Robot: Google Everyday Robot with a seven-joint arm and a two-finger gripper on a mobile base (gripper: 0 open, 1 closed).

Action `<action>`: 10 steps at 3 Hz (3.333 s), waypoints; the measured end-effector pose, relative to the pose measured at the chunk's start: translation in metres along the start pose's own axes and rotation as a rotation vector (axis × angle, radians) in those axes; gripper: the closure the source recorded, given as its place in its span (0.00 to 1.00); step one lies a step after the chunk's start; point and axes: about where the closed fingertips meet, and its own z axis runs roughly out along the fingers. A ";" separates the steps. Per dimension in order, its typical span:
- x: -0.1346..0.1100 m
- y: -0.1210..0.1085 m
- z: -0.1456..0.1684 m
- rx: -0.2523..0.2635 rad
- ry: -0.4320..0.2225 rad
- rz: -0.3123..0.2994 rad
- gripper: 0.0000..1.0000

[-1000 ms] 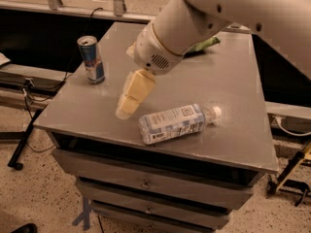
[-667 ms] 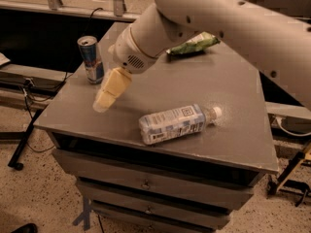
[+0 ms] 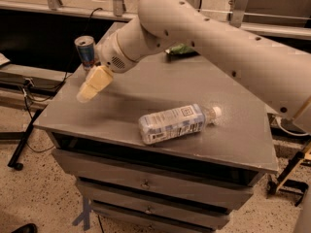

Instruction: Move redbull can near green jalapeno chip bag

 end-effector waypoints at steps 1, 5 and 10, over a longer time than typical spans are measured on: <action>0.001 -0.017 0.020 0.016 -0.061 0.030 0.00; -0.017 -0.056 0.057 0.105 -0.376 0.191 0.41; 0.001 -0.088 -0.009 0.257 -0.421 0.219 1.00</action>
Offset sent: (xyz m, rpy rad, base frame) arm 0.0488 0.0301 -0.0223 0.2393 0.0178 -0.0676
